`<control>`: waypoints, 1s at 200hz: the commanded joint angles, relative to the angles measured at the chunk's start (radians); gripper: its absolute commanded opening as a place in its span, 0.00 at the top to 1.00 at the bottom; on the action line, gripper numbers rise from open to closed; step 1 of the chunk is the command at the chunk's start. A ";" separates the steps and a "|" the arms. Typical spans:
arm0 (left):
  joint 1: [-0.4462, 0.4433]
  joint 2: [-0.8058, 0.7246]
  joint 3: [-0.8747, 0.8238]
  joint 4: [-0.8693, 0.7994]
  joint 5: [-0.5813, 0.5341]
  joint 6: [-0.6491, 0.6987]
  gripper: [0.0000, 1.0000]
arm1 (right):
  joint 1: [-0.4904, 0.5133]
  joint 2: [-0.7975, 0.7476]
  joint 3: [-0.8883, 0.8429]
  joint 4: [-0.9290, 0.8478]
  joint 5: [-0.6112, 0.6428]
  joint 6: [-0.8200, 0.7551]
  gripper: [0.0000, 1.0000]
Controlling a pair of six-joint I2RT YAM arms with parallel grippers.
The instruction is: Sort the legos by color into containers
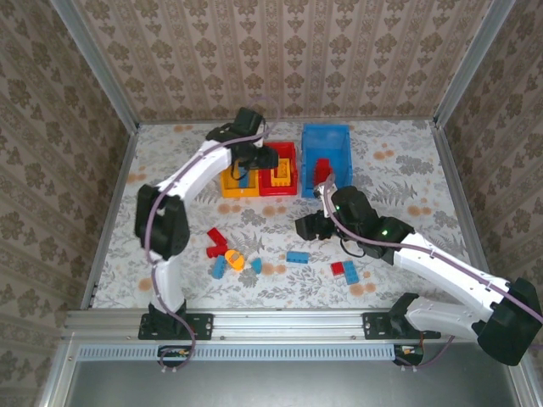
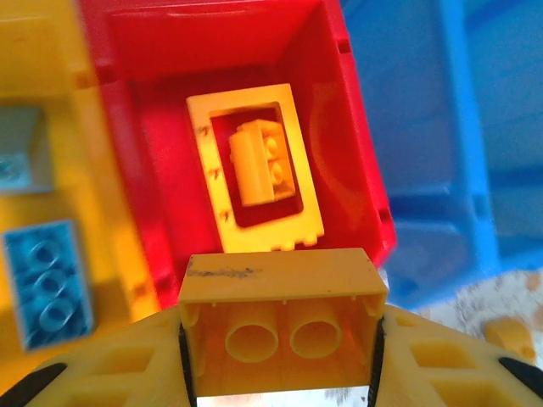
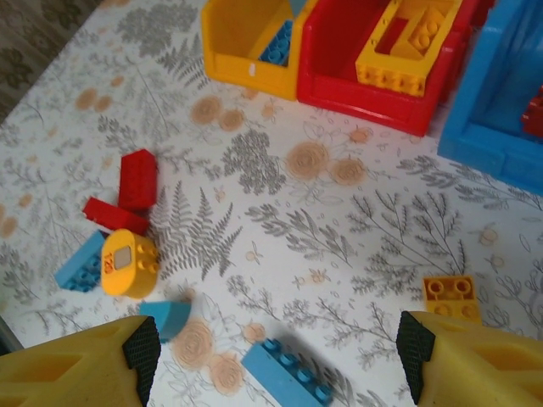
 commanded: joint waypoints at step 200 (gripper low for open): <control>-0.030 0.068 0.098 -0.030 -0.053 -0.033 0.42 | -0.102 0.049 0.014 -0.274 0.093 0.037 0.29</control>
